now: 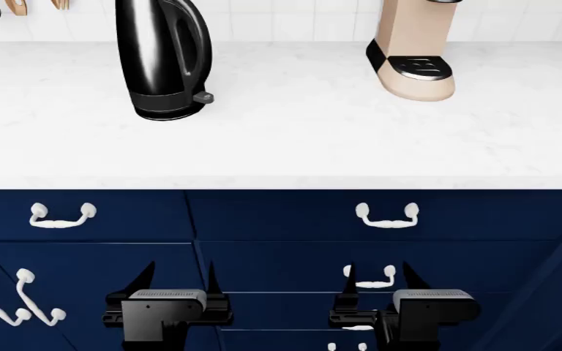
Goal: Press down the lever to turn on the electric kettle.
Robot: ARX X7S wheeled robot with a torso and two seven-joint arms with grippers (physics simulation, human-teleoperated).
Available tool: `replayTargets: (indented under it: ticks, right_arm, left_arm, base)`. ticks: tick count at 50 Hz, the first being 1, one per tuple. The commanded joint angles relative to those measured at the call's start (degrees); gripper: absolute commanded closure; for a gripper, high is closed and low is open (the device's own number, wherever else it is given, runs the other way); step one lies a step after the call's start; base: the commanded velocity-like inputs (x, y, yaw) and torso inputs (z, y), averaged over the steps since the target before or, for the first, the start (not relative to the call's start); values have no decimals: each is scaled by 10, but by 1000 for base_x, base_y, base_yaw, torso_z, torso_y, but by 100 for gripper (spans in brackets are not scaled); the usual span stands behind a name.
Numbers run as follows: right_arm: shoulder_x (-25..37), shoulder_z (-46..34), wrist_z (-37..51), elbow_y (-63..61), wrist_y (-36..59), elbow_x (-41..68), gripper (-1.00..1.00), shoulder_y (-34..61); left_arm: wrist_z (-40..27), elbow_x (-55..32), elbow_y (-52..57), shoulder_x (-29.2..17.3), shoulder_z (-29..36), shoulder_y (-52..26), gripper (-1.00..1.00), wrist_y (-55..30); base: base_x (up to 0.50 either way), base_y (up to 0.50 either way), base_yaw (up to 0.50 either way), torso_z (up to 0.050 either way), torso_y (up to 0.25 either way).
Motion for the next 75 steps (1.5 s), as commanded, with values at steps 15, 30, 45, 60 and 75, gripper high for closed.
replayTargets:
  ticks: [15, 30, 45, 60, 75]
  right_arm:
    - [30, -35, 36, 6, -9, 31, -100, 1]
    - [41, -51, 52, 5, -10, 41, -100, 1]
    - [51, -61, 63, 8, -13, 52, -100, 3]
    - [60, -72, 73, 12, -18, 61, -100, 5]
    - [71, -61, 92, -53, -29, 85, -100, -20]
  left_arm:
    - [-30, -18, -5, -34, 44, 2, -100, 26]
    - [-43, -26, 11, -47, 59, 10, -100, 28]
    - [-53, -35, 12, -56, 71, 9, -100, 31]
    - [-62, -44, 5, -65, 81, 7, -100, 38]
    - [-88, -81, 88, -70, 62, 26, -100, 30]
  base:
    - [0, 0, 0, 5, 0]
    - [0, 0, 0, 38, 0]
    - [0, 0, 0, 50, 0]
    - [0, 0, 0, 50, 0]
    - [0, 0, 0, 17, 0]
